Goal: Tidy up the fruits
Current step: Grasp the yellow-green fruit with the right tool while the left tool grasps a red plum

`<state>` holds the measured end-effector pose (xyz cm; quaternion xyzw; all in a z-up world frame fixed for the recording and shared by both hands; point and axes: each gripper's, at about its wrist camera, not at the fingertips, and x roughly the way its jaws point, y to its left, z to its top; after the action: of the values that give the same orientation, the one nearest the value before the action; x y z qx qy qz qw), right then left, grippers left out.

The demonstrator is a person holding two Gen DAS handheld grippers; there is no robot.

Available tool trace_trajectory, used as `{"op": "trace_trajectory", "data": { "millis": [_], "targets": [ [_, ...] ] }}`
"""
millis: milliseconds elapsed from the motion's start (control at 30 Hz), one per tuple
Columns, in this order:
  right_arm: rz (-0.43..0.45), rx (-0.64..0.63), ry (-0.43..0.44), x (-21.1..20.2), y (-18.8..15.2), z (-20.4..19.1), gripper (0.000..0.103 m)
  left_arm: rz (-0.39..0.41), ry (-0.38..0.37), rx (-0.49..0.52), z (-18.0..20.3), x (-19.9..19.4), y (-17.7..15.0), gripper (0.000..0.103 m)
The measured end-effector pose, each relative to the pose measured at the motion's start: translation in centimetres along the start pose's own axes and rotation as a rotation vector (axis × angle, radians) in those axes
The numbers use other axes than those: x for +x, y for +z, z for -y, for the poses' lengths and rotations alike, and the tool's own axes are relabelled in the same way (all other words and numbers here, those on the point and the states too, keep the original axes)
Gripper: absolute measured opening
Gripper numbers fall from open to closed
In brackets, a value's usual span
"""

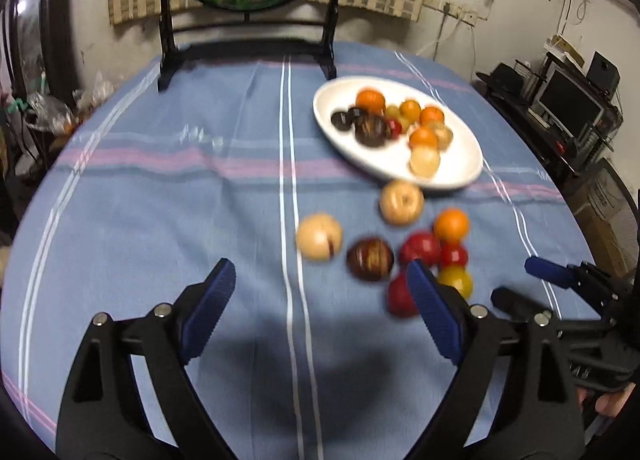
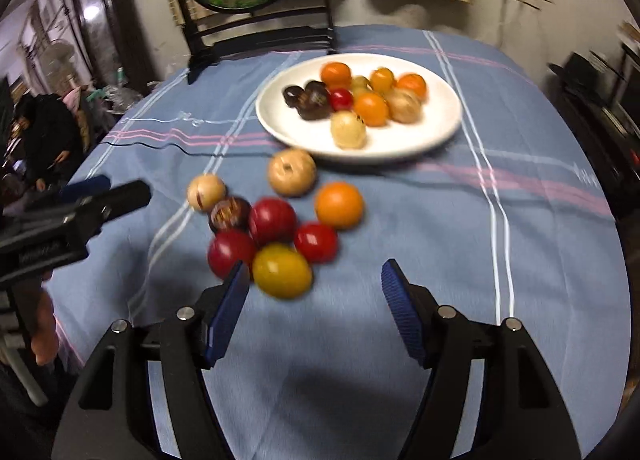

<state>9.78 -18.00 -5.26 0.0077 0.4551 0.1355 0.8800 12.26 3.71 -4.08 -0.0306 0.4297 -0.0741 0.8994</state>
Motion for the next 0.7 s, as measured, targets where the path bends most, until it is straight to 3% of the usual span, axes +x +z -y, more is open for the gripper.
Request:
{"op": "trace_trajectory", "data": {
  "millis": [133,367,533,700],
  "targets": [
    [-0.002,0.01,0.017,-0.6,-0.6,-0.4,0.069,0.011,0.047,0.032,-0.1,-0.6,-1.3,0.089],
    [-0.007,-0.001,0.03,-1.1,-1.3,-1.5,0.069,0.033,0.034,0.038,-0.2,-1.9,-1.7,0.09],
    [-0.05,0.011,0.03,0.3,-1.8,-1.8,0.069,0.031,0.02,0.025,-0.9,-2.1,-2.1,0.091],
    [-0.039,0.007,0.033,1.7,-1.7,-2.0,0.069,0.026,0.015,0.015,-1.8,-2.2,-2.6,0.091]
  ]
}}
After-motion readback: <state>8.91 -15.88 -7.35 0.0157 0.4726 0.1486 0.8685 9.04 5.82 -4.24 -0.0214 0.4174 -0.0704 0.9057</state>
